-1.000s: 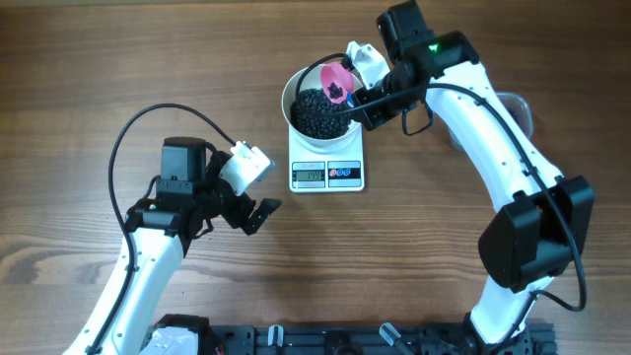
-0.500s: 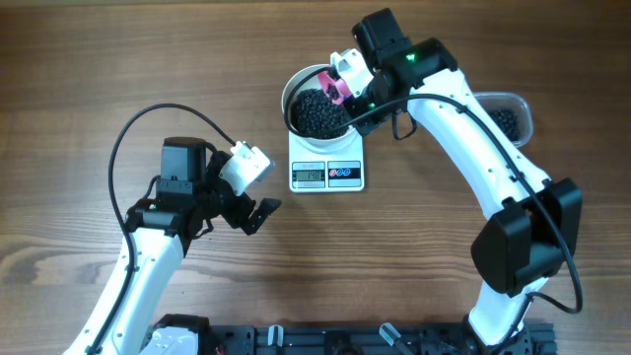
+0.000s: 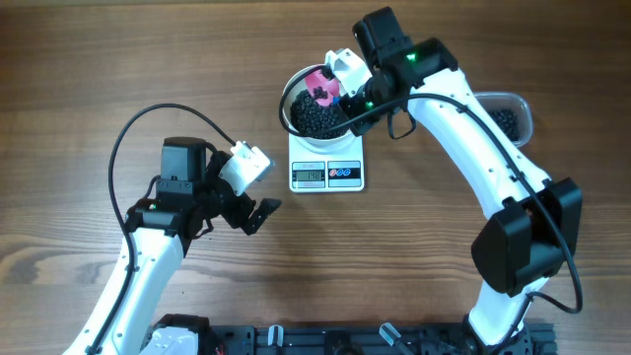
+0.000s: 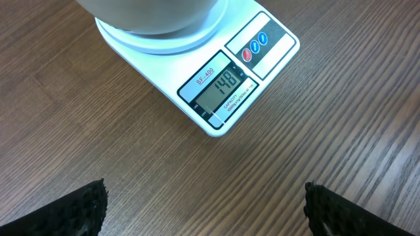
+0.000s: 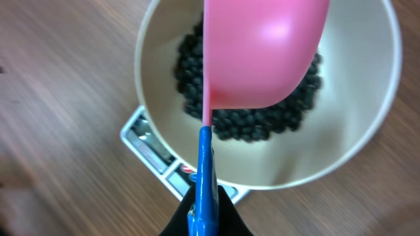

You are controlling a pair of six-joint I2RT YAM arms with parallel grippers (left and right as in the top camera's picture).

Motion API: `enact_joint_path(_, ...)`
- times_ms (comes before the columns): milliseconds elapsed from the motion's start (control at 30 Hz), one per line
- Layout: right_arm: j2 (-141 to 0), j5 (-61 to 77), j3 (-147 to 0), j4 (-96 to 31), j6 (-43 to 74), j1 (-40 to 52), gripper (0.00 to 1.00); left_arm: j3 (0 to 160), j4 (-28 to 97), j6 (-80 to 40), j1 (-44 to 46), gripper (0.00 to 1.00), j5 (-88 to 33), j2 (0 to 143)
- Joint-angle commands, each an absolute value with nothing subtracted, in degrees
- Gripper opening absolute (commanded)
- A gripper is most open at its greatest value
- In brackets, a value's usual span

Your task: Scoop item into bowl and weigh 150g on scale

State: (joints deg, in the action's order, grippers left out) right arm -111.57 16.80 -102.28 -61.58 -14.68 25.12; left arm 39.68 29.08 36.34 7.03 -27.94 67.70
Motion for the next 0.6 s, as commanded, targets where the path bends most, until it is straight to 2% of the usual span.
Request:
enact_joint_path(0, -112.2, 26.2, -103.6, -61.3, -14.8, 22.9, 0.04, 39.1, 28.9, 37.3, 7.4, 1.0, -29.0, 67.2)
enact_joint_path(567, -111.0, 46.6, -103.6, -62.0, -13.0, 11.5, 0.04, 39.1, 28.9, 37.3, 7.4, 1.0, -29.0, 67.2)
